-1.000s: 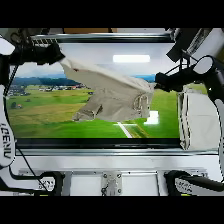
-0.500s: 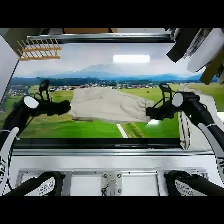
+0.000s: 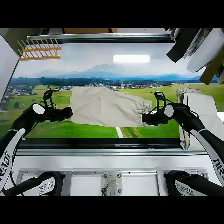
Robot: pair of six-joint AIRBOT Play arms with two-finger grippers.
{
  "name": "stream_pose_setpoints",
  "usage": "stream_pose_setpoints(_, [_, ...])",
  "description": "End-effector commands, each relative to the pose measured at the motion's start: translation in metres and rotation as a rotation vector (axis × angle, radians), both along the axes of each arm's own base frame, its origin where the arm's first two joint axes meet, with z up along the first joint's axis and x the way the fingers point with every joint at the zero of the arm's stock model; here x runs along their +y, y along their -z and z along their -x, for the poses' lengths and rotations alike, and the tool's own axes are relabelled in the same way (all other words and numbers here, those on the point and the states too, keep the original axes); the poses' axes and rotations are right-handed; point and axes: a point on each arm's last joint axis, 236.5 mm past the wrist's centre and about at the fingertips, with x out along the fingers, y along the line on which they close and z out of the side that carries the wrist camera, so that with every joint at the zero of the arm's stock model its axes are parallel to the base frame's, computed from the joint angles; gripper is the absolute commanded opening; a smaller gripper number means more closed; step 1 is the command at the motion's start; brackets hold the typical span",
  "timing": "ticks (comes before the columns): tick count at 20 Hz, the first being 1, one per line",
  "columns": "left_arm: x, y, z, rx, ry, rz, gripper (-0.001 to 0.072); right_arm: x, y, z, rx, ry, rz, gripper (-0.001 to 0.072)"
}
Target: Fold the clothes and pants, and hang the long-sleeved shirts on hangers.
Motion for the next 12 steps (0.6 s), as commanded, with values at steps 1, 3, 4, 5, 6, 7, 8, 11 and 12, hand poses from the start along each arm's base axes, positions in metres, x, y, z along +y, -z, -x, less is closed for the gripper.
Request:
stream_pose_setpoints(1, [0.000,-0.042,-0.016,-0.072,0.024,0.001,0.0501,0.007,-0.029,-0.010,-0.068,0.004,-0.038,0.0512])
stream_pose_setpoints(3, [0.005,-0.087,-0.024,-0.153,0.026,0.000,0.0501,-0.002,-0.066,-0.015,-0.136,-0.028,-0.039,0.0669])
stream_pose_setpoints(4, [0.006,-0.107,-0.023,-0.186,0.031,0.000,0.0501,-0.013,-0.081,-0.015,-0.154,-0.015,-0.037,0.0669])
stream_pose_setpoints(5, [0.005,-0.122,-0.020,-0.213,0.036,-0.001,0.0501,-0.027,-0.090,-0.014,-0.164,0.013,-0.043,0.0669])
stream_pose_setpoints(6, [0.003,-0.134,-0.016,-0.237,0.043,0.000,0.0500,-0.041,-0.093,-0.013,-0.156,0.037,-0.059,0.0669])
stream_pose_setpoints(7, [-0.003,-0.142,-0.012,-0.251,0.060,0.001,0.0497,-0.051,-0.091,-0.013,-0.142,0.052,-0.092,0.0669])
stream_pose_setpoints(8, [-0.012,-0.148,-0.008,-0.262,0.085,0.003,0.0380,-0.058,-0.088,-0.016,-0.132,0.067,-0.142,0.0669])
stream_pose_setpoints(11, [-0.047,-0.159,0.000,-0.297,0.178,0.012,0.0004,-0.070,-0.064,-0.035,-0.098,0.144,-0.339,0.0671])
stream_pose_setpoints(12, [-0.060,-0.160,0.002,-0.304,0.210,0.016,0.0004,-0.071,-0.051,-0.042,-0.079,0.165,-0.406,0.0672])
